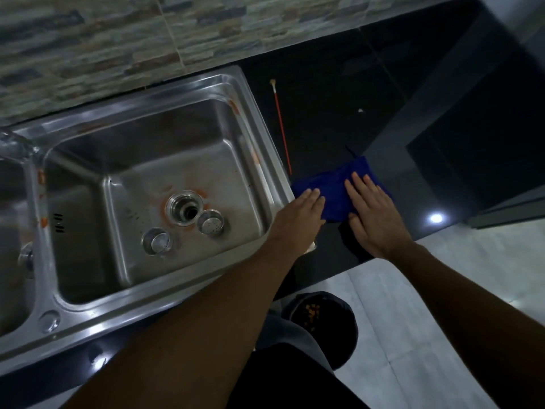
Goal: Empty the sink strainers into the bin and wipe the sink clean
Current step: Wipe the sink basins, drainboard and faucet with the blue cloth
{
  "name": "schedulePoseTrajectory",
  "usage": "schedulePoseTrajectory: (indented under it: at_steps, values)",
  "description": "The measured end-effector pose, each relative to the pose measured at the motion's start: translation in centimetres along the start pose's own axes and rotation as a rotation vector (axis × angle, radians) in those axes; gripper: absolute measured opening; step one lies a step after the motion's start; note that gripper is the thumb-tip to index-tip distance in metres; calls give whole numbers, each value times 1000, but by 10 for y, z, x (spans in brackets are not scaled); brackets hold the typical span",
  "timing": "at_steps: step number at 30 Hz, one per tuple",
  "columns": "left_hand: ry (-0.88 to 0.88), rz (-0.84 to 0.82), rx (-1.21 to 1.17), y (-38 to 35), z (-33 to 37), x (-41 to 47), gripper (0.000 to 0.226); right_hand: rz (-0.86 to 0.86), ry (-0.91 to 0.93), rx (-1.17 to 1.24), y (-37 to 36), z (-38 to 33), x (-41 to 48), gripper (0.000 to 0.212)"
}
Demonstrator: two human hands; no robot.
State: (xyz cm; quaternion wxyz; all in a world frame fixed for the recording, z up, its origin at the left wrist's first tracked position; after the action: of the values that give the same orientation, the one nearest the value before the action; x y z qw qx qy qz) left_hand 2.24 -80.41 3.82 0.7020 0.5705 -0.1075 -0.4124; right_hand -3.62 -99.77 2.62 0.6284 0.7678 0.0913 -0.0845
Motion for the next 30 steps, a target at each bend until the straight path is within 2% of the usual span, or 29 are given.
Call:
schedulePoseTrajectory:
  at_steps: [2, 6, 9, 11, 13, 17, 21, 24, 30]
  values:
    - [-2, 50, -56, 7, -4, 3, 45, -2, -7, -18, 6, -3, 0, 81]
    - [-93, 46, -147, 27, -14, -9, 31, 81, 57, -37, 18, -19, 8, 97]
    - [-119, 54, -185, 38, -22, -29, 32, 100, 212, -28, 22, -40, 22, 90]
    - [-123, 183, -182, 43, -25, -49, 32, 31, 346, 20, 18, -56, 27, 83]
    - [-92, 302, -172, 40, -38, -72, 33, -11, 378, 124, 15, -69, 26, 82]
    - [161, 224, -358, 23, -88, -122, 45, 50, 336, 267, 19, -92, 19, 86]
    - [372, 298, -372, 6, -136, -185, 38, 46, 410, 343, 26, -139, 21, 86]
    - [580, 426, -461, 2, -167, -236, 33, 38, 479, 366, 25, -186, 31, 80]
    - [755, 579, -534, -5, -226, -336, 27, 50, 595, 523, 4, -301, 55, 67]
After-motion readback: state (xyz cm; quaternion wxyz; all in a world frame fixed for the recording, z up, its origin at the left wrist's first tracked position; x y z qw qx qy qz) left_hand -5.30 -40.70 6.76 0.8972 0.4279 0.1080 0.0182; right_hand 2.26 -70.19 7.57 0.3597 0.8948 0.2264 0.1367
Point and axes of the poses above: each hand's wrist, its own x-axis towards the middle knuckle, its own y-axis out of the back of the hand, z = x × y, the point moved 2 cm from there along x, towards the middle knuckle, and after that the axes turned 5 degrees about -z, right-handed, at the moved point
